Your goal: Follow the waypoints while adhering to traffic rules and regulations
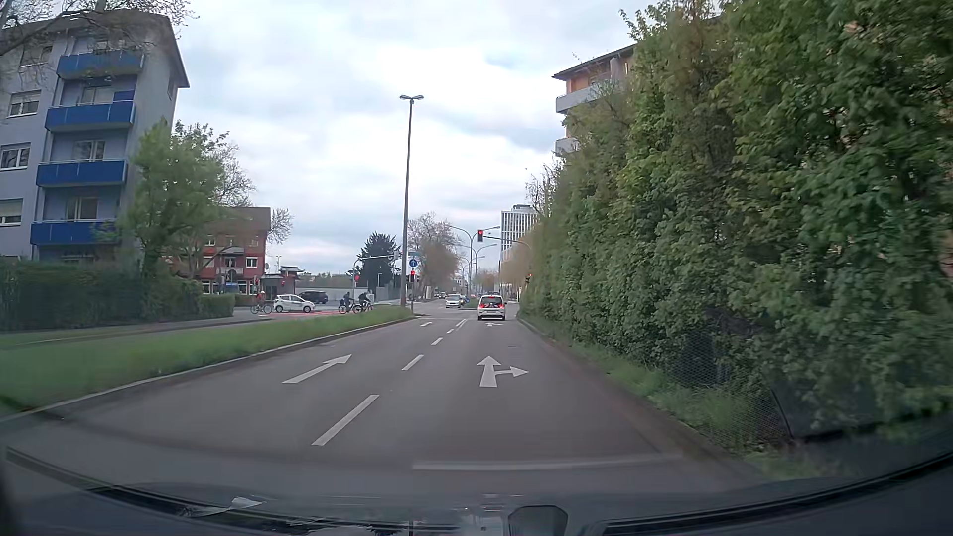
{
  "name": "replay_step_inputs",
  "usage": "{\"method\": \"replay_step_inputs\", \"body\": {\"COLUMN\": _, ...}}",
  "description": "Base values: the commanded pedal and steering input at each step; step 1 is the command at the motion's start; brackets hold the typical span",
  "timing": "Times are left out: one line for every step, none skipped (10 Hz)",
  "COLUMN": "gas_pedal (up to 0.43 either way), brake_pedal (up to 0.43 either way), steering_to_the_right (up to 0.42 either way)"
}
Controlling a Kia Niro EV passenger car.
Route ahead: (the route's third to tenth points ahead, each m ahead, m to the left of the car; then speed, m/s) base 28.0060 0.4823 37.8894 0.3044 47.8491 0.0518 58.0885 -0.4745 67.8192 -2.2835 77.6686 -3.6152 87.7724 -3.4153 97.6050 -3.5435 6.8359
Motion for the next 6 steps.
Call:
{"method": "replay_step_inputs", "body": {"gas_pedal": 0.0, "brake_pedal": 0.0, "steering_to_the_right": 0.003}}
{"method": "replay_step_inputs", "body": {"gas_pedal": 0.0, "brake_pedal": 0.0, "steering_to_the_right": 0.003}}
{"method": "replay_step_inputs", "body": {"gas_pedal": 0.0, "brake_pedal": 0.0, "steering_to_the_right": 0.003}}
{"method": "replay_step_inputs", "body": {"gas_pedal": 0.0, "brake_pedal": 0.0, "steering_to_the_right": 0.003}}
{"method": "replay_step_inputs", "body": {"gas_pedal": 0.0, "brake_pedal": 0.0, "steering_to_the_right": 0.003}}
{"method": "replay_step_inputs", "body": {"gas_pedal": 0.0, "brake_pedal": 0.0, "steering_to_the_right": 0.003}}
